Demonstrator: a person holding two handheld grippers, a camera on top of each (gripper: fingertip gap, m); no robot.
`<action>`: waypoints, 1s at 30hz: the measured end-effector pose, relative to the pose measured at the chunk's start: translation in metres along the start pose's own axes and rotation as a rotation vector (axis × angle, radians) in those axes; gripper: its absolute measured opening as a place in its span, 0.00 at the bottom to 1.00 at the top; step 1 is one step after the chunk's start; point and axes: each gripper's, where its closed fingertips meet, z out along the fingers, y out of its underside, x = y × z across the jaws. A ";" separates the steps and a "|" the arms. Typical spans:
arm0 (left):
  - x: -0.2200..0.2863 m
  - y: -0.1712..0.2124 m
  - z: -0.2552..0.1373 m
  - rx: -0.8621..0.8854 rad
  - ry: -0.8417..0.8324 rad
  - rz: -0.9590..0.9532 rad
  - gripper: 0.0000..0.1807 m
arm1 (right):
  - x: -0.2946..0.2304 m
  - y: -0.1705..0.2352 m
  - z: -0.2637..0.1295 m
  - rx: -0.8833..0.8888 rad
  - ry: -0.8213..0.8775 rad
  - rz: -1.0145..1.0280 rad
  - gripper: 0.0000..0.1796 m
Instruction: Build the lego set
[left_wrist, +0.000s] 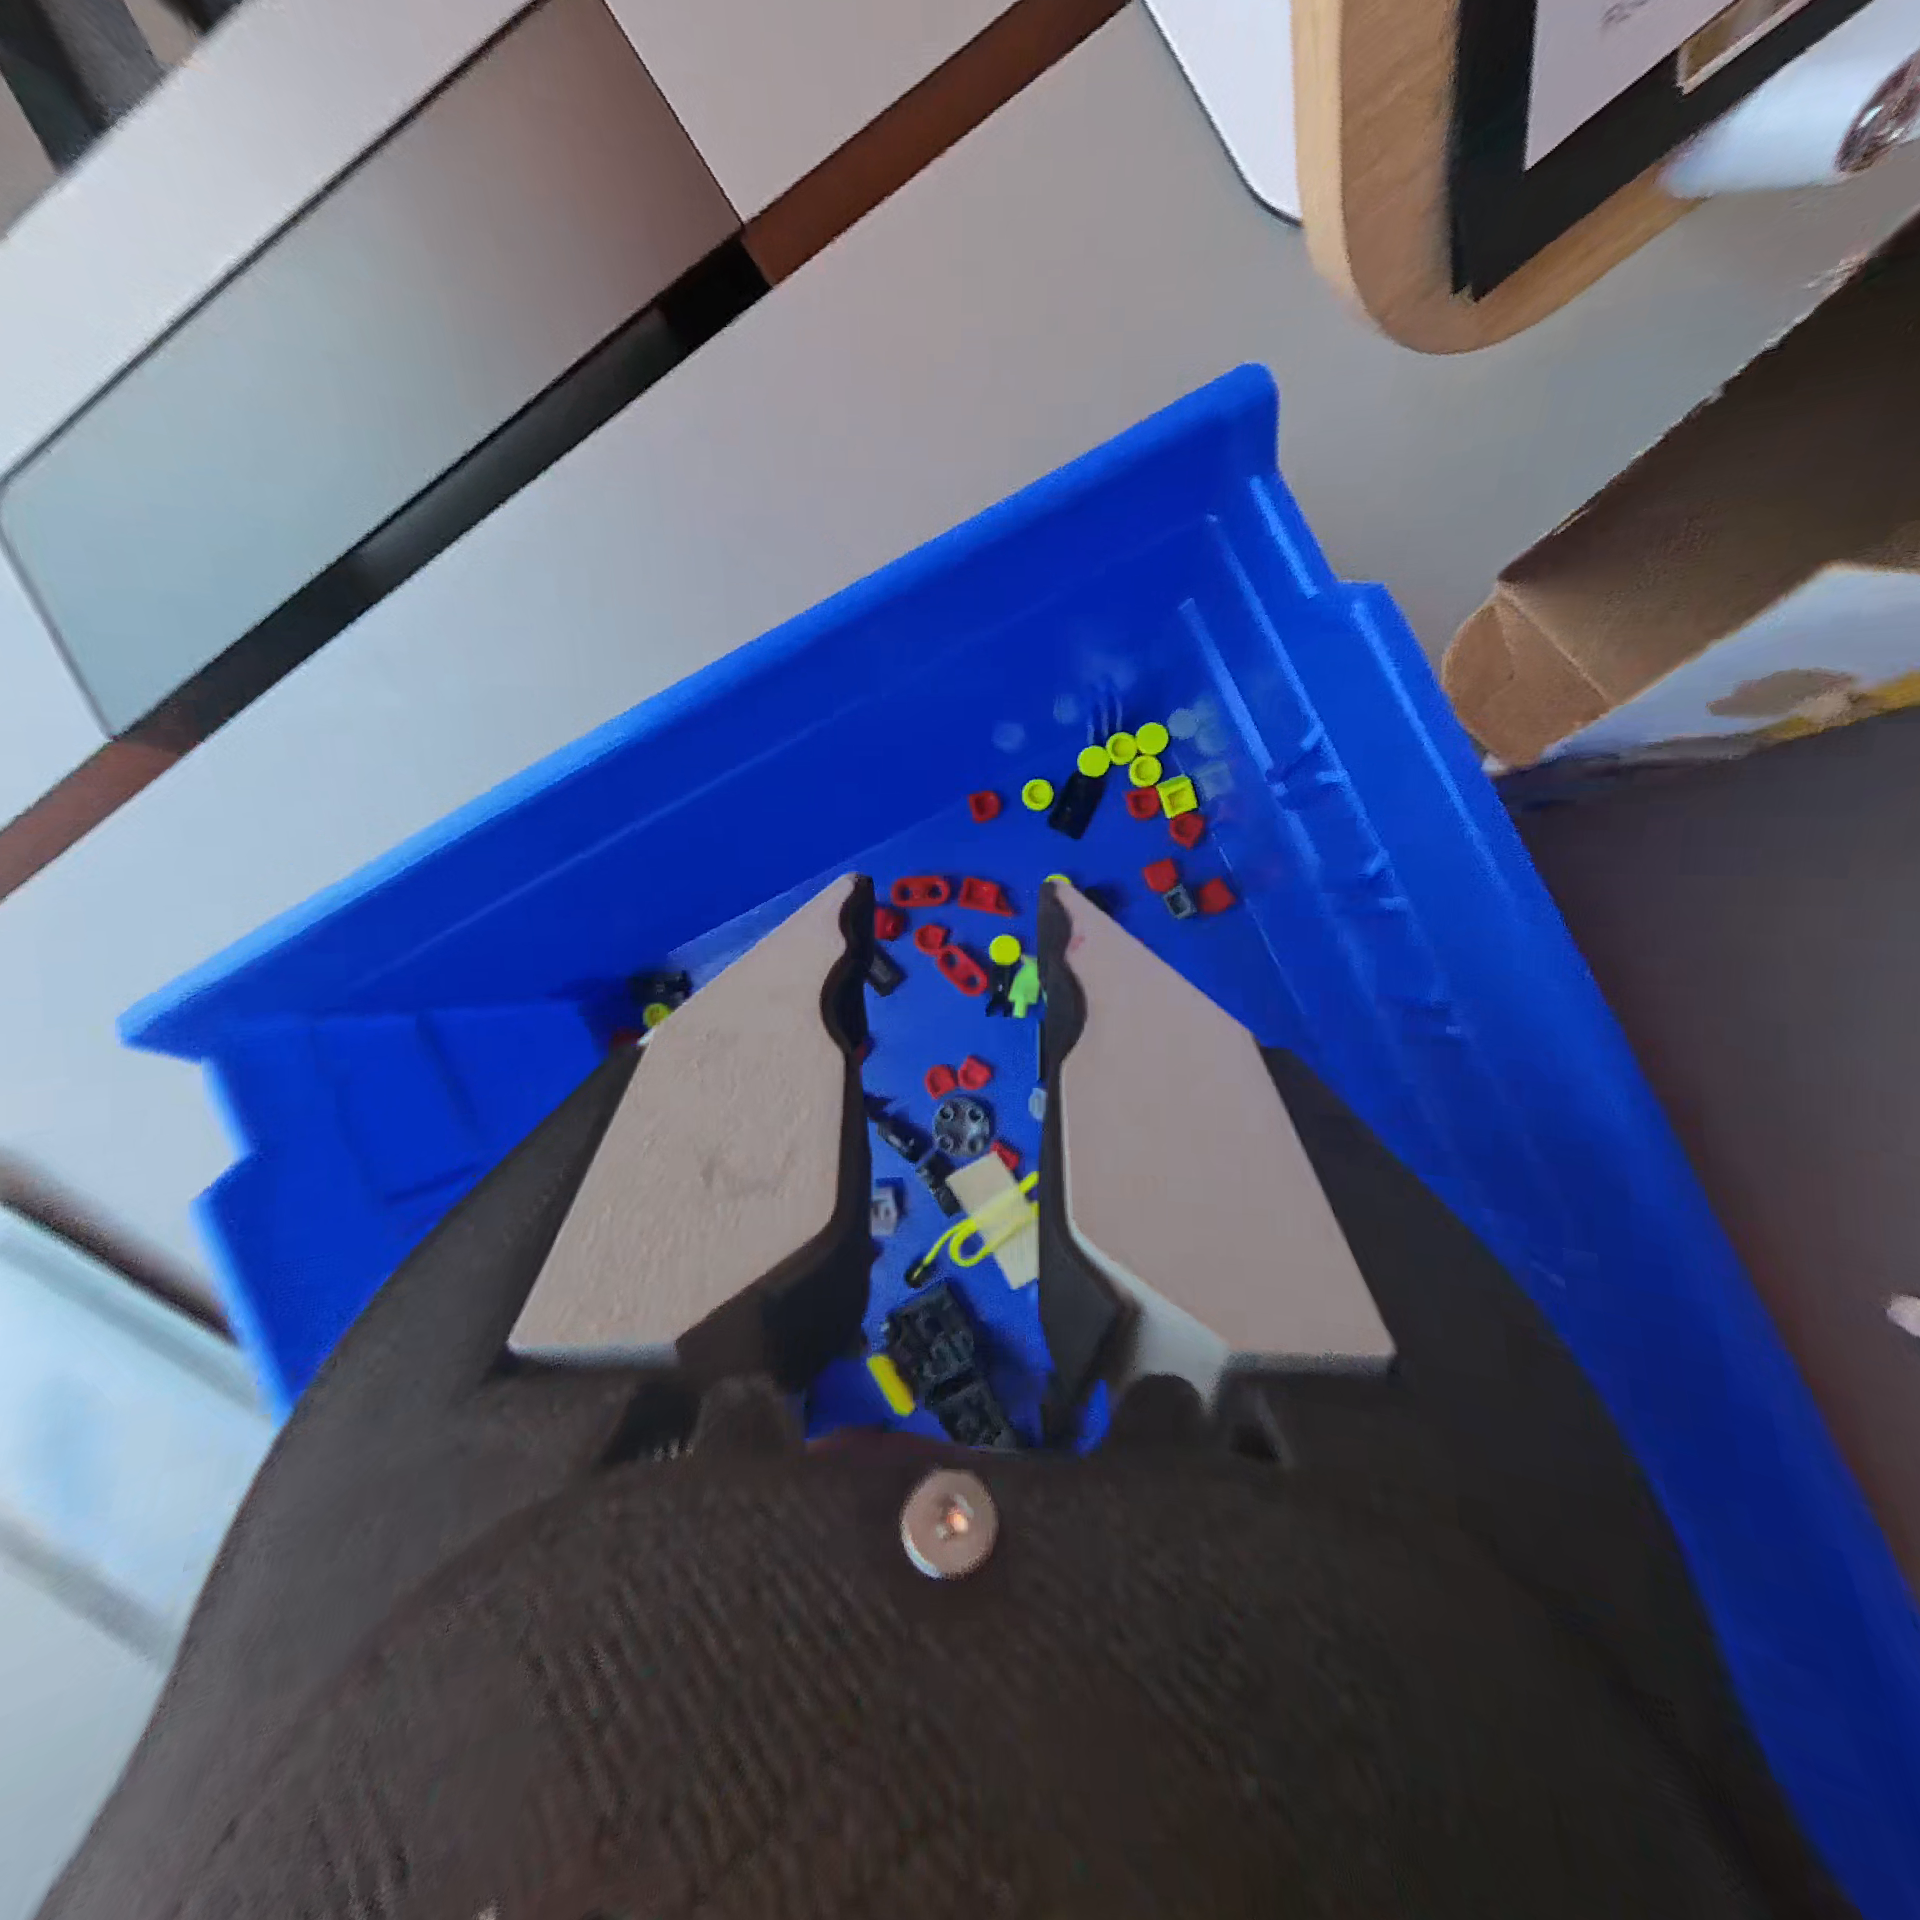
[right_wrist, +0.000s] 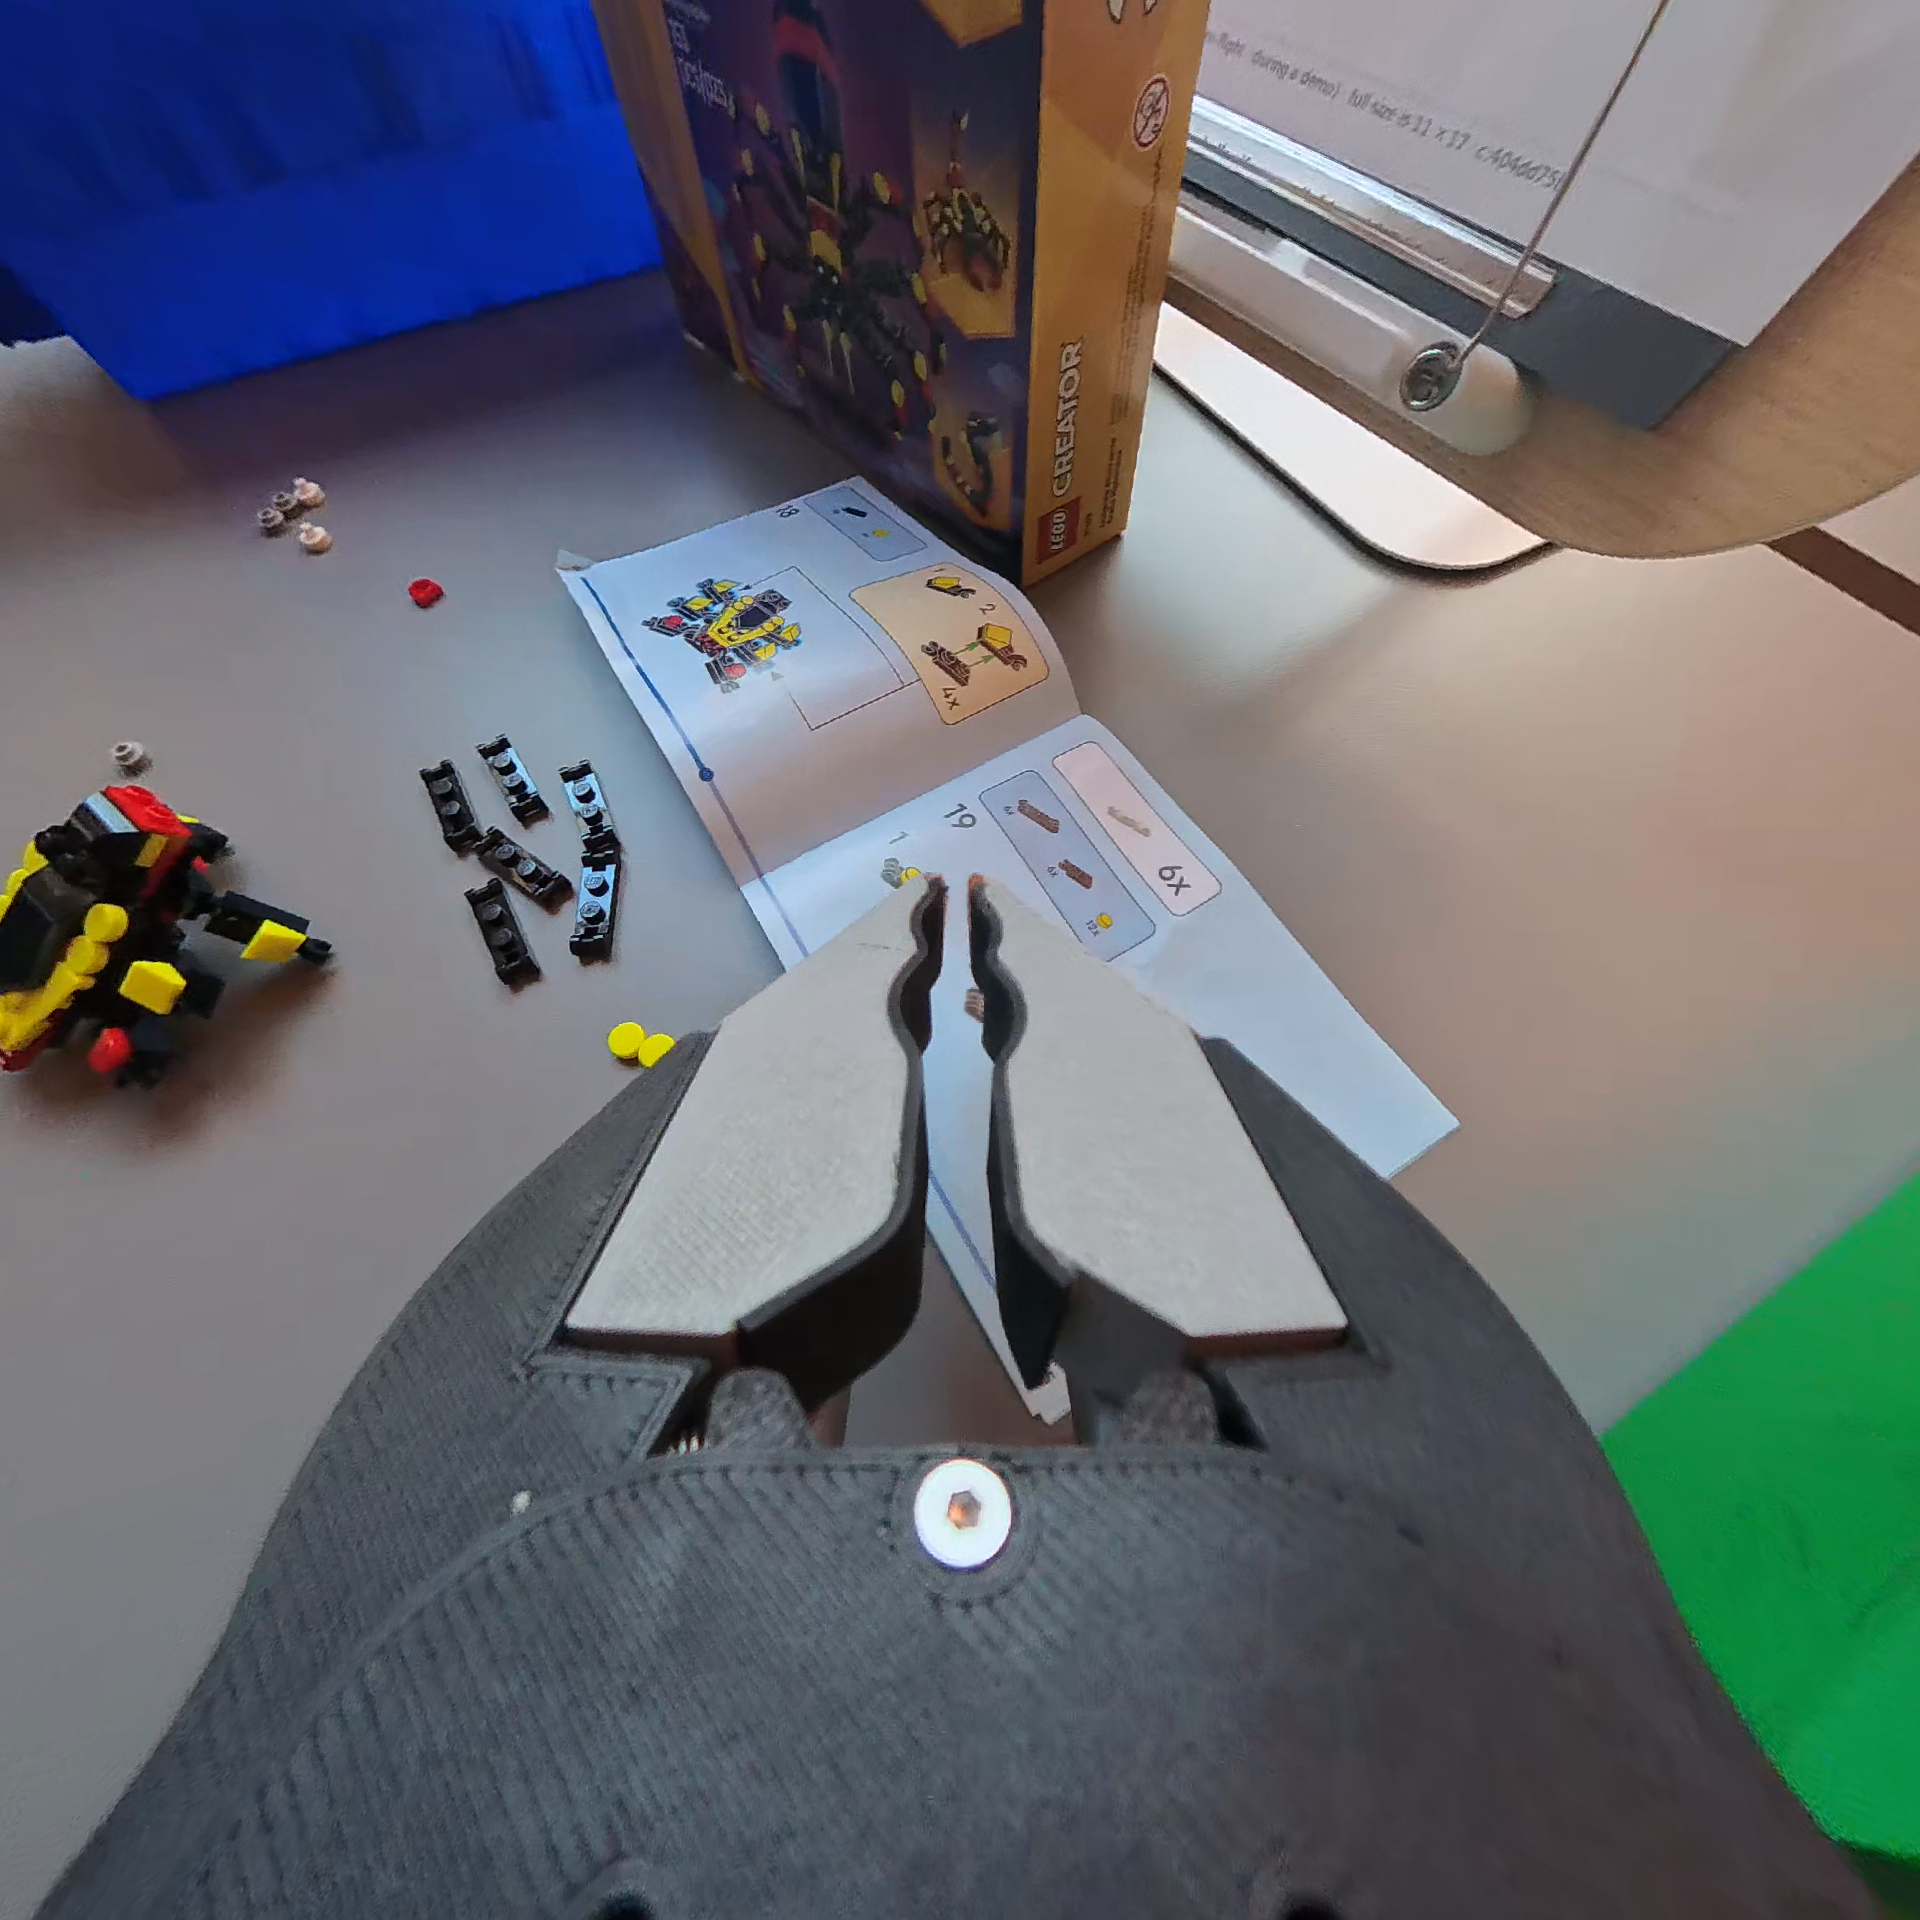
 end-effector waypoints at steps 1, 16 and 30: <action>0.002 0.003 0.009 -0.024 0.007 -0.005 0.16 | 0.002 -0.002 -0.001 0.013 0.011 -0.003 0.00; 0.010 0.010 0.064 -0.102 0.033 -0.127 0.11 | 0.002 0.000 -0.002 0.004 0.018 -0.017 0.00; 0.017 0.004 0.065 -0.068 0.110 -0.150 0.13 | 0.000 0.001 0.000 -0.007 0.019 -0.031 0.00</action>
